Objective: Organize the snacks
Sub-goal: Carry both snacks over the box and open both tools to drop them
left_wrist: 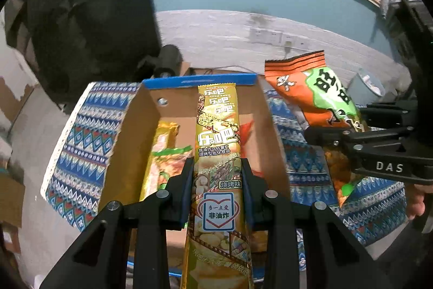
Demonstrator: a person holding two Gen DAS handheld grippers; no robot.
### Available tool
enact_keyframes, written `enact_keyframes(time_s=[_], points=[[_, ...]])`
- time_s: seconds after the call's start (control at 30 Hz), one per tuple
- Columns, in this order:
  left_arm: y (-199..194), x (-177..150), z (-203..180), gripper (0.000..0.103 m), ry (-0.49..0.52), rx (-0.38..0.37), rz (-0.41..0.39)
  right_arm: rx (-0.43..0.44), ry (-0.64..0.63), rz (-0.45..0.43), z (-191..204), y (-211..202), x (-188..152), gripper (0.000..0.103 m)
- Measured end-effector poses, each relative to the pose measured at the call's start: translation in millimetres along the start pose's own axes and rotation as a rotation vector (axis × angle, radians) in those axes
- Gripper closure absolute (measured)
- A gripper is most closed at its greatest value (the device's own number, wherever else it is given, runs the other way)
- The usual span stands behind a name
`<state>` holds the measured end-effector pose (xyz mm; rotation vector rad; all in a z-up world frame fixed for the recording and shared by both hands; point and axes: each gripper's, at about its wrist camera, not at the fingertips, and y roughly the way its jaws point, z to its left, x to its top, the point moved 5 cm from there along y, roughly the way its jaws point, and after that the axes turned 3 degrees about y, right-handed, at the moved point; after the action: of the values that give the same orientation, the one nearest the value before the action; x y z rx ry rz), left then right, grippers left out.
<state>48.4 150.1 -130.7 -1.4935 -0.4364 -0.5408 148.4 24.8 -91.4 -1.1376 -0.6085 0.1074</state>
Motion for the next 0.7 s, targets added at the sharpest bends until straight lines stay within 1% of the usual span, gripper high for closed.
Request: enact_keyframes(time_s=[0.2,0.23,0.27,0.3,0.43,0.53,0.6,0.7], points=[[11.4,-5.4,19.7,0.071,-0.034,0.026,0.017,0.019,-0.017,0.004,23.1,12.0,13.1,0.068],[13.5,-5.9,23.7,0.072,-0.038,0.036,0.019,0.022,-0.021,0.005,26.9,14.3,14.9,0.068],[14.9,-6.2,27.4,0.082,-0.042,0.038,0.016,0.027,-0.025,0.008,32.2,18.0,17.2,0.068],[16.6,-6.4,31.0,0.083,-0.047,0.046,0.019,0.032,-0.025,0.012,35.4,21.2,18.5,0.068],[22.4,-10.0,39.7,0.083,-0.06,0.062,0.036,0.051,-0.024,0.033,44.9,35.2,22.2,0.068],[25.8,-13.6,43.5,0.083,-0.082,0.04,0.059,0.053,-0.028,0.058,52.4,49.1,21.4,0.068],[26.5,-15.0,46.0,0.08,-0.092,0.031,0.074,0.058,-0.023,0.068,57.6,55.4,21.3,0.067],[21.9,-14.8,49.7,0.064,-0.111,0.028,0.066,0.077,-0.014,0.078,63.0,63.0,23.0,0.067]])
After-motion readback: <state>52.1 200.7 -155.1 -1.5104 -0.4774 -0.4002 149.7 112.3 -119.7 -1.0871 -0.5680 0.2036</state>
